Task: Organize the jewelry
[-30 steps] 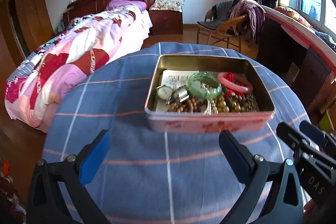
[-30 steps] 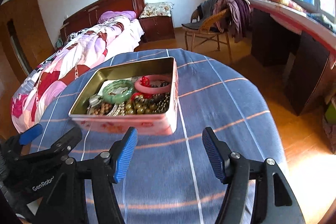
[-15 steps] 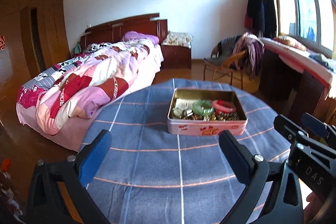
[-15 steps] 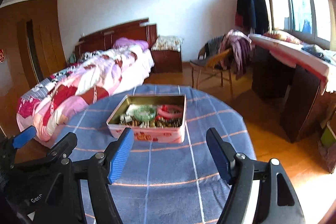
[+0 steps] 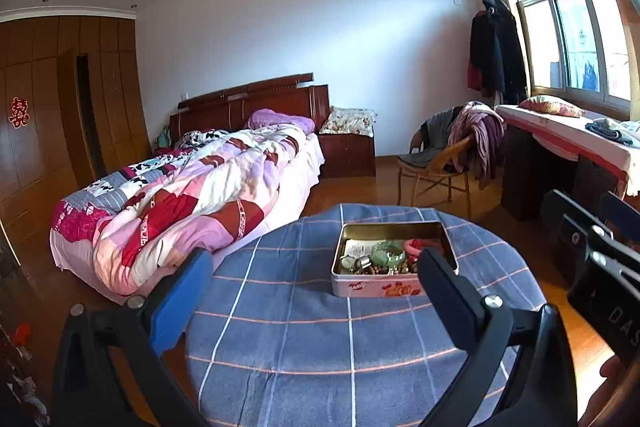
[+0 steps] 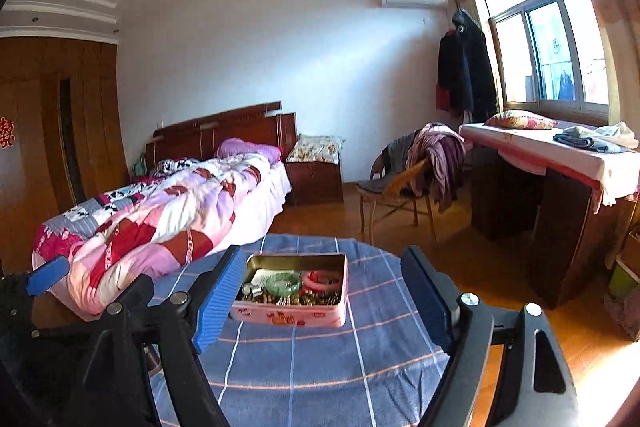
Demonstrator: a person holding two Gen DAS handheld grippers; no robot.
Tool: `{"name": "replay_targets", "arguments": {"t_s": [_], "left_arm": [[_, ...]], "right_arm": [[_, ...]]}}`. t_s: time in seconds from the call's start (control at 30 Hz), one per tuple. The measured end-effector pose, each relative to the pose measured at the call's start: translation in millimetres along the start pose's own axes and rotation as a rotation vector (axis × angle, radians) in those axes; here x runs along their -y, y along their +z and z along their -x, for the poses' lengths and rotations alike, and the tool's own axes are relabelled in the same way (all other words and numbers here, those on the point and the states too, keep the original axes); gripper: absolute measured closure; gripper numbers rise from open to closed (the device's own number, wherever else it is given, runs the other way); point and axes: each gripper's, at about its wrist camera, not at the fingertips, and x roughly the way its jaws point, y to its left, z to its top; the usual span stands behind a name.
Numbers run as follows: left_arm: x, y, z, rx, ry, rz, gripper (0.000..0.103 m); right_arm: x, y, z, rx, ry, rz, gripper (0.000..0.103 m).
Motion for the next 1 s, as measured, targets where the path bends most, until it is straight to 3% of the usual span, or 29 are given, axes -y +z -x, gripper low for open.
{"name": "replay_targets", "arguments": {"t_s": [0.4,1.0], "left_arm": [[-1.1,-2.9,1.8,-0.007,-0.025,0.026,0.000],[-0.5,-2.2,8.6,0.011,-0.004,0.026,0.000]], "right_arm": [[3.1,1.8,4.3,0.007,0.010,-0.013,0.023],[1.6,2.7,7.4,0.014,0.014,-0.015,0.022]]}}
